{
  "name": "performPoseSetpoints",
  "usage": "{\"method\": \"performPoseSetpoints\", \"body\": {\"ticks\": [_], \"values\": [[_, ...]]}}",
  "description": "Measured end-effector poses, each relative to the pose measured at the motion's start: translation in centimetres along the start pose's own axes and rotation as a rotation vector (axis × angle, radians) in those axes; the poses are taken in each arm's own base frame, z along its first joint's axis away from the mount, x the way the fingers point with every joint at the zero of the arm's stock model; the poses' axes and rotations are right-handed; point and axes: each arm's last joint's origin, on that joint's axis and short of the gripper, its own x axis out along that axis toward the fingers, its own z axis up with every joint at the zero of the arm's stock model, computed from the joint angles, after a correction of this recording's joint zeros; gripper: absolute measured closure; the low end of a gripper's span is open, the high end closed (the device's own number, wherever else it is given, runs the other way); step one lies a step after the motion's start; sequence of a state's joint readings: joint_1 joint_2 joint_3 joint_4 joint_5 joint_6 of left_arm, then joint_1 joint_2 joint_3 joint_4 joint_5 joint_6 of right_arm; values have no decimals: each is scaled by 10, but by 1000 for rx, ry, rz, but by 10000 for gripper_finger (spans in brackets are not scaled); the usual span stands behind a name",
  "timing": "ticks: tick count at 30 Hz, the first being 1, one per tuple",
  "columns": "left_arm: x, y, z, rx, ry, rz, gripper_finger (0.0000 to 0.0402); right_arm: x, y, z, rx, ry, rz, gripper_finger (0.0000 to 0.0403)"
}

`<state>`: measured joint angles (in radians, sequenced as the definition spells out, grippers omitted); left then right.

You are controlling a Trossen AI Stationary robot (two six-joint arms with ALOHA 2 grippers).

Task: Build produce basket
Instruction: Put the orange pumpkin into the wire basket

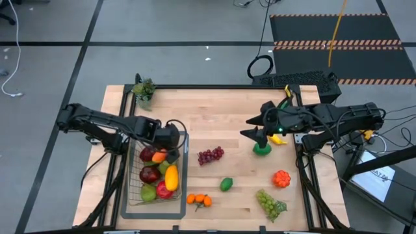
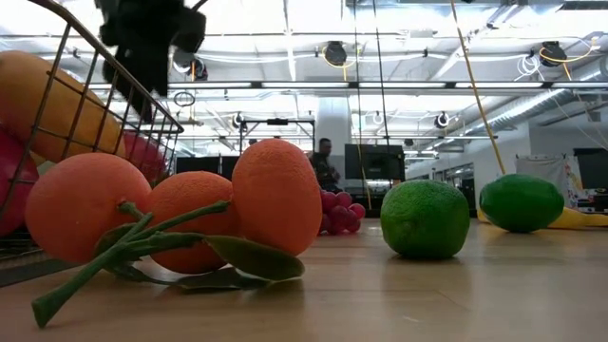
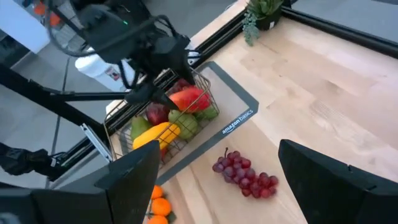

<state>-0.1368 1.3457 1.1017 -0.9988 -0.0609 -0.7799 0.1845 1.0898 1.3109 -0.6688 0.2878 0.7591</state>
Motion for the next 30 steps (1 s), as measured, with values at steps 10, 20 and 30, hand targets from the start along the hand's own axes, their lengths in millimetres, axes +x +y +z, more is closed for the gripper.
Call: {"method": "performPoseSetpoints", "body": {"ticks": [10,20,30], "values": [[-57,-14,33,-24,-248,-62,35,-3,-29,-14,174,171,-270,79],[-95,-14,53,-57,-391,-112,35,-3,-53,-24,-61,346,-400,79],[-97,-17,55,-57,-411,-141,35,20,-90,-69,72,640,-476,79]]}}
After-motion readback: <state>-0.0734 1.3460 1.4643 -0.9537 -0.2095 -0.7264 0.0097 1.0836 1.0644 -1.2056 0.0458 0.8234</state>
